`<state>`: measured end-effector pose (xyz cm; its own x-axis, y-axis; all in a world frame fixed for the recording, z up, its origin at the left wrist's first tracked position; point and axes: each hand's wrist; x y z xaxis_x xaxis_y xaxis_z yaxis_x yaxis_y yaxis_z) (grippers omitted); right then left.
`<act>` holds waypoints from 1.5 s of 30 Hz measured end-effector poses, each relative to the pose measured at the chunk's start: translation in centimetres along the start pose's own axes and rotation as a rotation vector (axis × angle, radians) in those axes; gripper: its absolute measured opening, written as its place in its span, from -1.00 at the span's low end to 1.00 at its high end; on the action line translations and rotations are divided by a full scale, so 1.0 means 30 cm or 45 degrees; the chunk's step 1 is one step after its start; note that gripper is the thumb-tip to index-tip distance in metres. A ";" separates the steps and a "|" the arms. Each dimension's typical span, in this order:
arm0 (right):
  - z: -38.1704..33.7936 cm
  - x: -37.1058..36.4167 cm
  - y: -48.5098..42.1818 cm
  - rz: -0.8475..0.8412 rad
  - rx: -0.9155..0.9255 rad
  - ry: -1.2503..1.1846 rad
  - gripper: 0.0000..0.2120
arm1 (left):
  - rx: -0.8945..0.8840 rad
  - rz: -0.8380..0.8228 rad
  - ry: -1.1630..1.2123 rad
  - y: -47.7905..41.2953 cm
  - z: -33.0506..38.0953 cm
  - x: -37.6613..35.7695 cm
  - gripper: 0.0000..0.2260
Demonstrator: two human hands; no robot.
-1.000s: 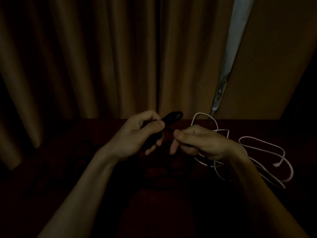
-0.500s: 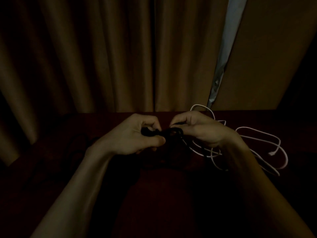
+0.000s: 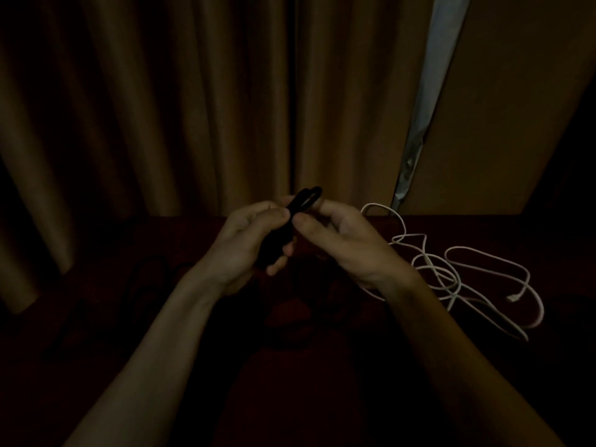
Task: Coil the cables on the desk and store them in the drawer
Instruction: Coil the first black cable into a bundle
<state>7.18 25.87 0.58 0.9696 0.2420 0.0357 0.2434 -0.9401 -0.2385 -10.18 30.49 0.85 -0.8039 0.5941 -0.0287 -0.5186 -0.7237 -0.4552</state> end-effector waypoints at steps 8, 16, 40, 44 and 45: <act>0.024 0.013 0.006 -0.133 0.012 -0.160 -0.67 | 0.156 -0.362 0.396 0.004 -0.021 -0.006 -0.67; -0.023 0.008 0.019 -0.196 0.036 0.011 -0.64 | 0.073 -0.347 0.513 0.003 -0.009 -0.004 -0.60; 0.001 0.063 -0.006 0.279 0.075 0.152 -0.84 | -0.507 -0.299 -1.269 0.003 -0.007 0.003 -0.32; 0.012 0.047 -0.010 0.327 0.027 0.179 -0.83 | -0.584 -0.148 -1.404 0.008 -0.058 -0.016 -0.44; 0.016 0.045 -0.015 0.336 0.028 0.233 -0.81 | -0.592 -0.127 -1.418 0.009 -0.060 -0.021 -0.50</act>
<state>8.38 26.72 0.28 0.9880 -0.0584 0.1432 -0.0156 -0.9589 -0.2833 -9.28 30.56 -0.85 -0.6953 -0.1529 0.7023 -0.6223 -0.3609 -0.6946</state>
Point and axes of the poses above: each hand's wrist, its own y-axis away from the middle knuckle, its own x-axis out of the back of the hand, z = x × y, and after that the axes turned 9 degrees about -x, right-handed
